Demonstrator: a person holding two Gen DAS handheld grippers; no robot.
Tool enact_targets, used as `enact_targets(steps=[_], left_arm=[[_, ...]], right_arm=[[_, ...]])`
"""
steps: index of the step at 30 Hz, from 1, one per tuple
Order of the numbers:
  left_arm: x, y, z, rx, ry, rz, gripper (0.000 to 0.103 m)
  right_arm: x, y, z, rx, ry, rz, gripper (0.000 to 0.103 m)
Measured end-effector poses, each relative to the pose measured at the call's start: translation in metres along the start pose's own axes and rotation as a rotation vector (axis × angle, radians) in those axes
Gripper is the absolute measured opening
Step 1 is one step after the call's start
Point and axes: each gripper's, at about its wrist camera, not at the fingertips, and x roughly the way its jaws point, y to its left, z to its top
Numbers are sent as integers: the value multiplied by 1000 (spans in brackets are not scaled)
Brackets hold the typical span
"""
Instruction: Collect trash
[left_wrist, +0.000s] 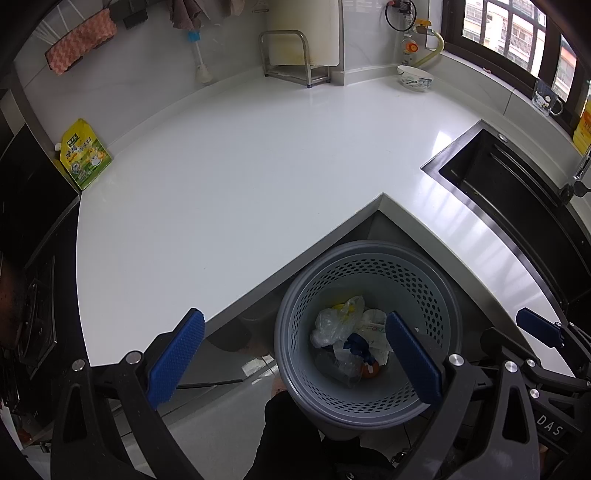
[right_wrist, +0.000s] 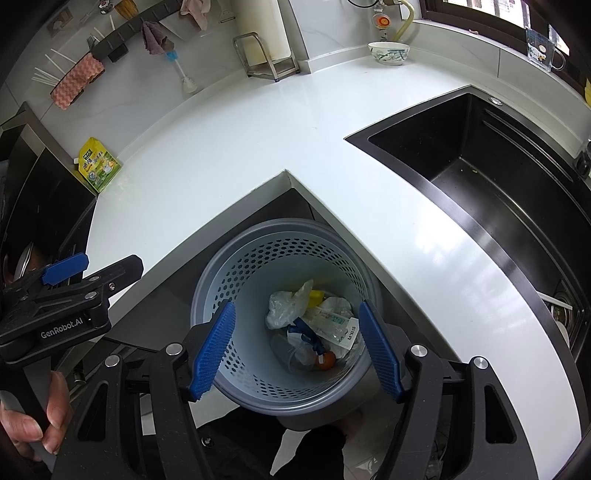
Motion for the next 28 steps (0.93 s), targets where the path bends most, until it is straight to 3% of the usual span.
enact_targets(steps=[28], left_arm=[[0,2,-4,-3,-5,2,97]], right_arm=[[0,1,-1,-4,-1,0,66]])
